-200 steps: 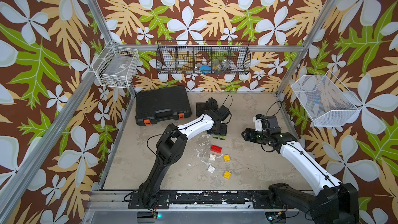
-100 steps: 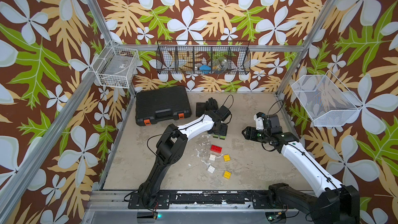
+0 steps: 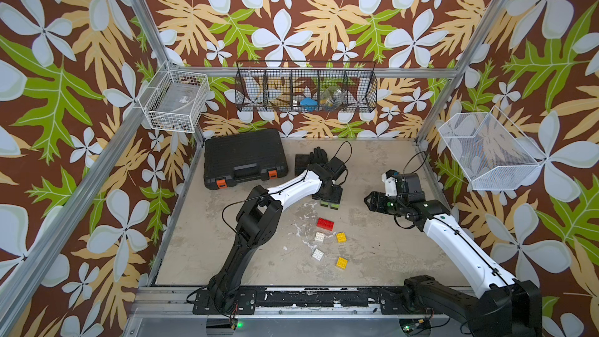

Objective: Assemble a giraffe with lego
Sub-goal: Assemble the lego brick with the lego brick.

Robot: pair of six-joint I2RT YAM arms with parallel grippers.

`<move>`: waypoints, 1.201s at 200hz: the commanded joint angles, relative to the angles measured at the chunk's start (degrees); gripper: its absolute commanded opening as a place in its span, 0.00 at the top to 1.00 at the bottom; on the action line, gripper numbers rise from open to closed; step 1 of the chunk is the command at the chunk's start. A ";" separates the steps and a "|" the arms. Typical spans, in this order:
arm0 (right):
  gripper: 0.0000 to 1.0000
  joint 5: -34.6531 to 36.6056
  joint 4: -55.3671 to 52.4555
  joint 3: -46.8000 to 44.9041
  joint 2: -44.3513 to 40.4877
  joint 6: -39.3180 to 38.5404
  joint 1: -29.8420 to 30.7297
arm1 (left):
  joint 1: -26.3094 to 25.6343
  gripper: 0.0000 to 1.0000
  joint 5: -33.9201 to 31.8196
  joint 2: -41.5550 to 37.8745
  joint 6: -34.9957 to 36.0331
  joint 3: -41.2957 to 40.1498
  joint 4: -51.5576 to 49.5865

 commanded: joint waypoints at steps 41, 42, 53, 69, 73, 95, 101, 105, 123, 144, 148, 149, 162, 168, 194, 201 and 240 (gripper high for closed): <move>0.30 -0.09 0.26 0.22 -0.24 -0.32 0.09 | 0.26 0.53 -7.68 1.86 3.44 0.12 -13.89; 0.30 -0.09 0.26 0.22 -0.24 -0.32 0.09 | 0.27 0.53 -7.77 1.86 3.43 0.15 -13.91; 0.30 -0.10 0.20 0.22 -0.16 -0.33 0.09 | 0.27 0.53 -8.27 1.86 3.33 0.52 -13.93; 0.30 -0.26 0.17 0.22 -0.15 -0.39 0.09 | 0.29 0.53 -8.15 2.16 3.16 0.80 -13.69; 0.30 -0.17 0.14 0.22 -0.15 -0.42 0.09 | 0.32 0.53 -8.09 2.25 3.15 0.80 -13.64; 0.30 0.05 0.02 0.13 -0.15 -0.41 0.04 | 0.28 0.54 -7.52 2.56 2.98 0.13 -13.10; 0.30 0.04 0.00 0.13 -0.23 -0.42 0.09 | 0.28 0.54 -7.46 2.60 2.97 -0.25 -12.85; 0.30 0.05 0.08 0.05 -0.24 -0.41 0.09 | 0.28 0.54 -7.52 2.64 2.99 -0.49 -12.73; 0.30 0.25 0.02 0.05 -0.31 -0.50 0.09 | 0.28 0.54 -7.77 2.49 3.06 -1.60 -12.44; 0.30 0.27 0.14 0.10 -0.24 -0.51 0.09 | 0.28 0.51 -7.52 1.31 2.22 -2.87 -11.62; 0.30 0.13 0.09 0.13 -0.24 -0.50 0.09 | 0.28 0.50 -7.45 1.02 1.99 -3.10 -11.45; 0.30 0.11 0.09 0.13 -0.24 -0.50 0.09 | 0.28 0.49 -7.40 0.96 1.96 -3.17 -11.42; 0.30 0.16 0.00 0.37 -0.07 -0.50 0.09 | 0.28 0.40 -7.08 -0.01 1.36 -3.76 -10.80; 0.30 0.20 -0.05 0.48 -0.01 -0.48 0.09 | 0.24 0.36 -7.03 -0.46 1.16 -4.06 -10.54; 0.30 0.31 -0.42 0.74 0.16 -0.64 0.08 | 0.32 0.27 -6.76 -2.06 0.43 -4.39 -9.48; 0.30 0.40 -0.46 0.83 0.27 -0.60 0.09 | 0.29 0.26 -6.49 -2.38 0.34 -4.31 -9.22; 0.30 1.21 -1.81 1.86 0.59 -0.92 0.09 | 0.29 0.14 -5.01 -3.47 -0.16 -4.12 -7.75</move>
